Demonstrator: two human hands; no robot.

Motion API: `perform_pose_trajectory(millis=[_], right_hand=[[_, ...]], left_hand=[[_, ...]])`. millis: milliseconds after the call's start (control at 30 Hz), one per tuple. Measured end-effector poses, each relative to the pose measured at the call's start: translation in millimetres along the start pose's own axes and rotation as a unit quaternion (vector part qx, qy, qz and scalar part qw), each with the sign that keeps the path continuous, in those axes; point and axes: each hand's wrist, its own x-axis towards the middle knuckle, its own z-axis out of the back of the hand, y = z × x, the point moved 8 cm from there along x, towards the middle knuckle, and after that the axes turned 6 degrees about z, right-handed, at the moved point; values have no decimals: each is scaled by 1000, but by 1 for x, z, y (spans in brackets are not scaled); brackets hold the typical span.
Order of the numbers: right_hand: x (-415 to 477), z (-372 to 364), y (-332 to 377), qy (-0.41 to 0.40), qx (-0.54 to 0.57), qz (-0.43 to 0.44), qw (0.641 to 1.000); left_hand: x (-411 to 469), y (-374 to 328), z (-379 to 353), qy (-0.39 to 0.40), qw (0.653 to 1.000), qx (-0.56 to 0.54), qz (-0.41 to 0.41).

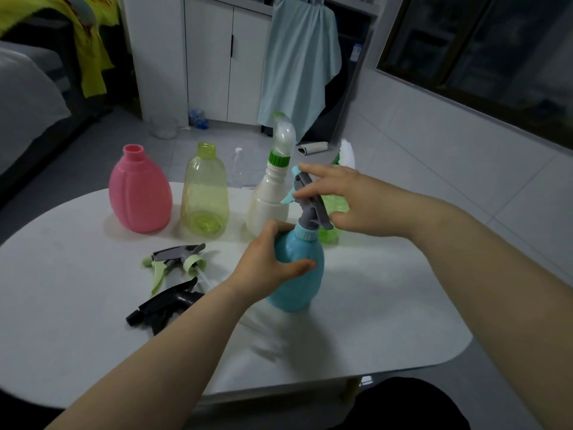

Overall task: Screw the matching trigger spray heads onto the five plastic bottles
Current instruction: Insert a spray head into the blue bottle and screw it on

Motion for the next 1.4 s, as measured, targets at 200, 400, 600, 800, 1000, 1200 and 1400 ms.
perform_pose_trajectory(millis=[200,400,600,800,1000,1200,1400], right_hand=[[9,4,3,11,-96,-37,995],[11,-7,-17,-26,-30,-170,985],[2,16,-19,-12,72,-91,993],[1,-1,-6,102,82,-39,991],[2,-1,-23,5,112,-111,987],[1,-13,-24,-62,162,-137,975],[-16,-19,-37,-79,287,-113,948]], left_hand=[[-1,-2,-1,-3,1000,-3,-11],[-1,0,0,-11,1000,-3,-9],[0,-1,1,-13,1000,5,-15],[-1,-1,-2,-6,1000,4,-18],[-1,-1,0,-16,1000,0,-16],[0,-1,-1,-12,1000,3,-15],[1,1,-1,-9,1000,0,-12]])
